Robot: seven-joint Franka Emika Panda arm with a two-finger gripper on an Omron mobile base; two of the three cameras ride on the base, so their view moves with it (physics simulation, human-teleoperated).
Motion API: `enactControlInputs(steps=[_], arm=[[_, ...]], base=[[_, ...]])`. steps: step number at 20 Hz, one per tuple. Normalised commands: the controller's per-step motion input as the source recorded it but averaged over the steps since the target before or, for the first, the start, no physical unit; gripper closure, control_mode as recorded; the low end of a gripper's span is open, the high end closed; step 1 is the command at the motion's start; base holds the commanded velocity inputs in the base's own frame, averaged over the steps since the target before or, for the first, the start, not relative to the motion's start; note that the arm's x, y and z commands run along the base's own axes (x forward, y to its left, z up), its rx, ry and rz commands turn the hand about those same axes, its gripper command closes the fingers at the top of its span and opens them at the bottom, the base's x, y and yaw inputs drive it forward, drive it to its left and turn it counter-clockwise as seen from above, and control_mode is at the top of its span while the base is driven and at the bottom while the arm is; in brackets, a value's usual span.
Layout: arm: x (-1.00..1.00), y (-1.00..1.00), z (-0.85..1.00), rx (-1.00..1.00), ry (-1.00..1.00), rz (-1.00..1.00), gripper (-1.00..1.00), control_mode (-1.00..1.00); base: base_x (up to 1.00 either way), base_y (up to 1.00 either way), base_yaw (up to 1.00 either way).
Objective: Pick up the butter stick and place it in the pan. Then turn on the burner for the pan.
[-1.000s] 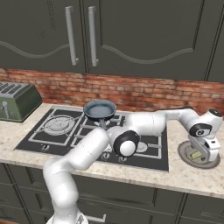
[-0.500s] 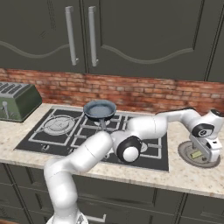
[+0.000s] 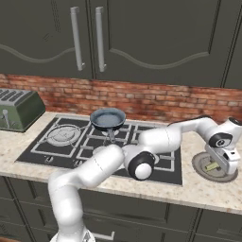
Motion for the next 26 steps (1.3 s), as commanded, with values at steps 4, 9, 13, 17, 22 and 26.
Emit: enactControlInputs(steps=[4,9,13,17,22,26], arm=[[0.00,0.00,0.00,0.00,0.00,0.00,1.00,-1.00],[-0.14,0.02,-0.01,0.00,0.00,0.00,1.00,-1.00],[-0.54,0.11,0.00,0.00,0.00,0.01,1.00,-1.00],[-0.52,0.18,0.00,-0.01,-0.04,0.01,1.00,-1.00],[-0.40,0.52,0.04,-0.03,-0.03,0.02,1.00,-1.00],[-0.26,0.75,0.07,-0.07,0.00,0.04,1.00,-1.00]], base=[[0.00,0.00,0.00],[0.00,0.00,0.00],[0.00,0.00,0.00],[0.00,0.00,0.00],[0.00,0.00,0.00],[0.00,0.00,0.00]])
